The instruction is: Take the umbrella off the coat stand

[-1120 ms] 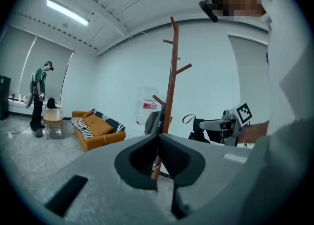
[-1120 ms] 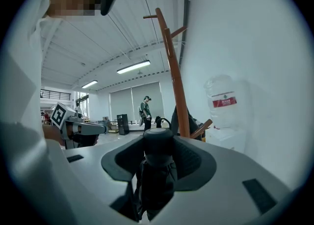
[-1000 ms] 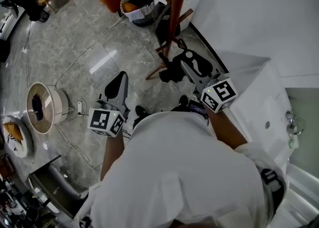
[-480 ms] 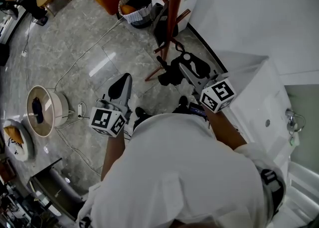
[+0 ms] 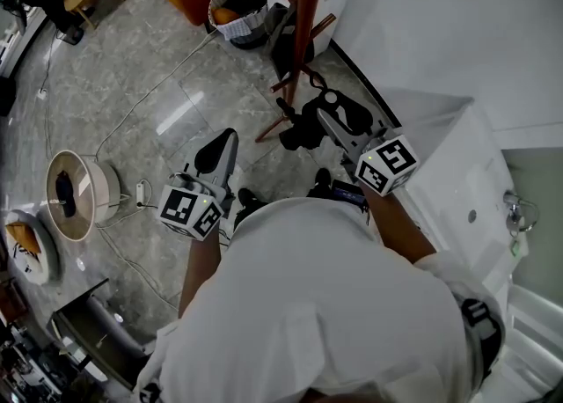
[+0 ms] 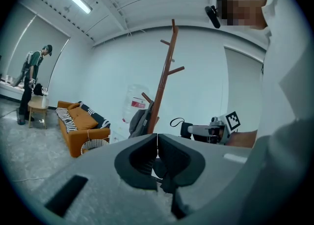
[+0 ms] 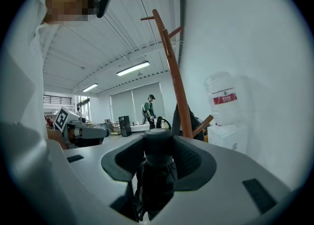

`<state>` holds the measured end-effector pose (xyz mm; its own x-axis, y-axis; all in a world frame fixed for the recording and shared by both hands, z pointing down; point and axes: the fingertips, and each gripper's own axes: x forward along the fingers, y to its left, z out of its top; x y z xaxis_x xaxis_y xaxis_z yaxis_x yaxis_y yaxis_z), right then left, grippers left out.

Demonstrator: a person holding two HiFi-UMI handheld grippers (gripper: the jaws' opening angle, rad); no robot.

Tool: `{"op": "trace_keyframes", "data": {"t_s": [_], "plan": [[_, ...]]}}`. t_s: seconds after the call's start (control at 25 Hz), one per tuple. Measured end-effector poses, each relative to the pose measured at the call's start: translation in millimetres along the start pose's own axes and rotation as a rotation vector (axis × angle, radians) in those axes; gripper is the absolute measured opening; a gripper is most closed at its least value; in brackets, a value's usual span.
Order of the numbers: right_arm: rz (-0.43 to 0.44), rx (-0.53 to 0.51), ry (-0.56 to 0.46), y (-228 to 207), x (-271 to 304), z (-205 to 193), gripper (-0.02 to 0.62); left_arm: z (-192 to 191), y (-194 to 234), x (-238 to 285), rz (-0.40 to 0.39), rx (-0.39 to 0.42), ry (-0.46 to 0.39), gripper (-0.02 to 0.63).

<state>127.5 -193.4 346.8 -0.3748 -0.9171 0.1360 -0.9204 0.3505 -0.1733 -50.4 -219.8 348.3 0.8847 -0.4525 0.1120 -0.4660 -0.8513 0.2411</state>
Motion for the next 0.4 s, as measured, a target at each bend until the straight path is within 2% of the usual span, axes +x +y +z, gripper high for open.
{"op": "trace_keyframes", "data": {"t_s": [0.4], "plan": [[0.033, 0.004, 0.031, 19.8, 12.2, -14.7, 0.184, -6.4, 13.5, -12.0, -0.012, -0.036, -0.012, 0.017]]}}
